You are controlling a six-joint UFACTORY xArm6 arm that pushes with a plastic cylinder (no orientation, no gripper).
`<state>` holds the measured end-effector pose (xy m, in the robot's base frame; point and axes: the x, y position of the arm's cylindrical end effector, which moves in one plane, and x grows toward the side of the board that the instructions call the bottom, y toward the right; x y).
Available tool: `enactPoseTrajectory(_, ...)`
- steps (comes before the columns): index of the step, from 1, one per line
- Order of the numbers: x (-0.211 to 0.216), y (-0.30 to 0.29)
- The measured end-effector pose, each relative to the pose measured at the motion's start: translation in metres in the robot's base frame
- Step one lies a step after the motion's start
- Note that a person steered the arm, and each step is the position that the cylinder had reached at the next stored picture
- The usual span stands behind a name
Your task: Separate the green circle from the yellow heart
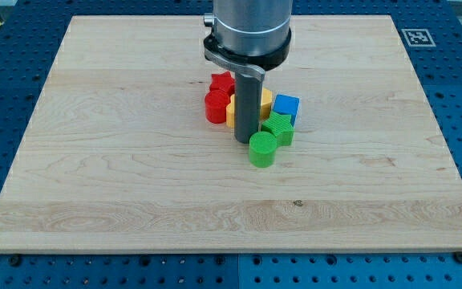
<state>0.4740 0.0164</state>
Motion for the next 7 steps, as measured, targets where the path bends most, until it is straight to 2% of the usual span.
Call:
enactPoseTrajectory(4, 0.011, -0.016)
enactPoseTrajectory(7, 0.005, 0.011)
